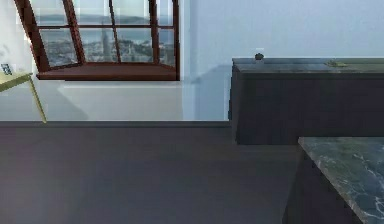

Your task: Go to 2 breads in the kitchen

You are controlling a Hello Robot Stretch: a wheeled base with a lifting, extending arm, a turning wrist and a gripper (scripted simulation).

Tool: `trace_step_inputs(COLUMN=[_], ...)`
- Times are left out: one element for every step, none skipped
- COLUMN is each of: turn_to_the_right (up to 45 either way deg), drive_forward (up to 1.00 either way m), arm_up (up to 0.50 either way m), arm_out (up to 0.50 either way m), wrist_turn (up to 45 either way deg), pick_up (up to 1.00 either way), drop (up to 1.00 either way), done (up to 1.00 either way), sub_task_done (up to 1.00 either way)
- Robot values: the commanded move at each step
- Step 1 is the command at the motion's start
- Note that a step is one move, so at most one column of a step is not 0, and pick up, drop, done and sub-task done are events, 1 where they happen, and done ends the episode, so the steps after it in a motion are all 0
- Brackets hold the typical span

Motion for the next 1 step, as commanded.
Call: trace_step_inputs(turn_to_the_right=[0.0], drive_forward=[1.0], arm_up=[0.0], arm_out=[0.0], wrist_turn=[0.0], pick_up=[0.0], drop=[0.0], done=[0.0], sub_task_done=[0.0])
